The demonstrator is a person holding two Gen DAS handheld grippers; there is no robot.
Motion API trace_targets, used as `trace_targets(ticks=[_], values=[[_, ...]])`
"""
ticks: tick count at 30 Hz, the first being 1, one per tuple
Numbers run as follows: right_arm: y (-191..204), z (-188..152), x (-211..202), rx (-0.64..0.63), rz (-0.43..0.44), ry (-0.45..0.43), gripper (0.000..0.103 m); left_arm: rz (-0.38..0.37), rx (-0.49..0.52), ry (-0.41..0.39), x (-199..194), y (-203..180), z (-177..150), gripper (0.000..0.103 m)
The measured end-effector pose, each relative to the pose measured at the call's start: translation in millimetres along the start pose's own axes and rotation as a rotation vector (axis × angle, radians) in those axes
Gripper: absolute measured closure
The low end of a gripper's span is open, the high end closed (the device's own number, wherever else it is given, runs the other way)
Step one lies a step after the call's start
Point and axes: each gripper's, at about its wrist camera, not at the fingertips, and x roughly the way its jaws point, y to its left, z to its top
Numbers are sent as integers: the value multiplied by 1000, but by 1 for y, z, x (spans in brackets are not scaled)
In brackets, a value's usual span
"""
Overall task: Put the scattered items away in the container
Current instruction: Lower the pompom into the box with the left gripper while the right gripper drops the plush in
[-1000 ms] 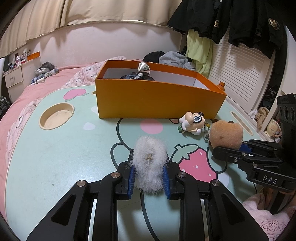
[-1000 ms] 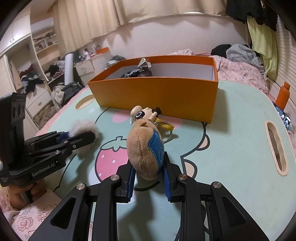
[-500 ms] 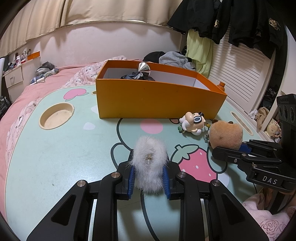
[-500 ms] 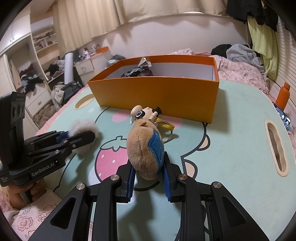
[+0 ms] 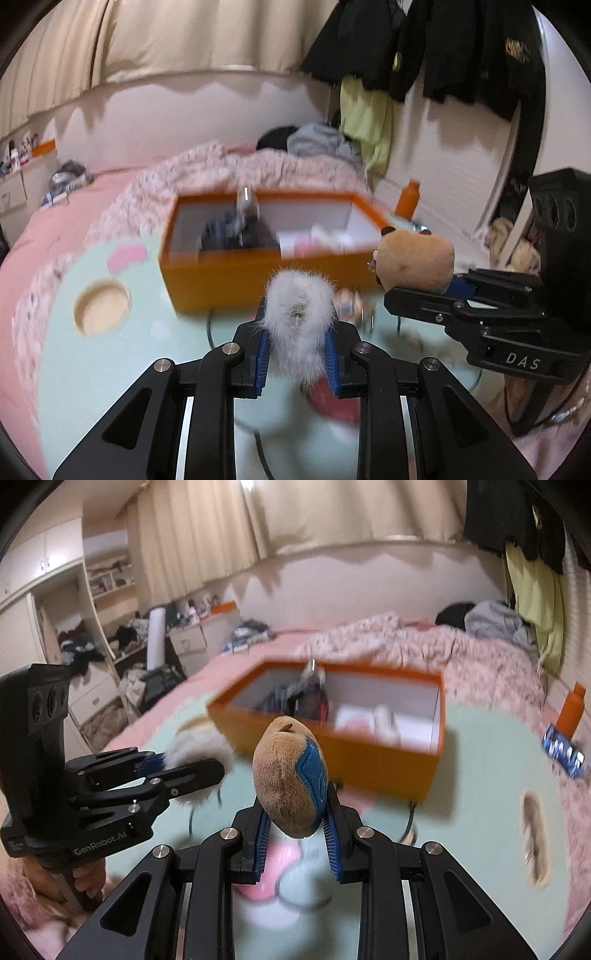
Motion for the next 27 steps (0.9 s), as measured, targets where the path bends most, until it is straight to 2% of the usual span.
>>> trace_targets(ticks=[3, 6, 9, 13, 16, 20, 23, 27], values=[[2, 31, -9, -27, -34, -67, 78, 24, 15, -88, -12, 0, 35, 77], [4, 60, -13, -36, -43, -125, 78, -2, -11, -181, -21, 5, 68, 77], [2, 85, -10, -27, -51, -166, 78, 26, -9, -207, -12, 6, 92, 77], [-7, 98, 13, 0, -79, -168, 76, 28, -54, -175, 20, 15, 101, 77], [-14, 91, 49, 21, -95, -81, 77, 27, -108, -93, 55, 25, 90, 77], [-30, 70, 86, 64, -128, 33, 77, 74, -100, -2, 88, 29, 70, 77], [-38, 60, 92, 82, -132, 59, 77, 82, -108, 34, 97, 32, 62, 77], [-42, 61, 87, 78, -136, 49, 77, 92, -98, 38, 97, 31, 64, 77]])
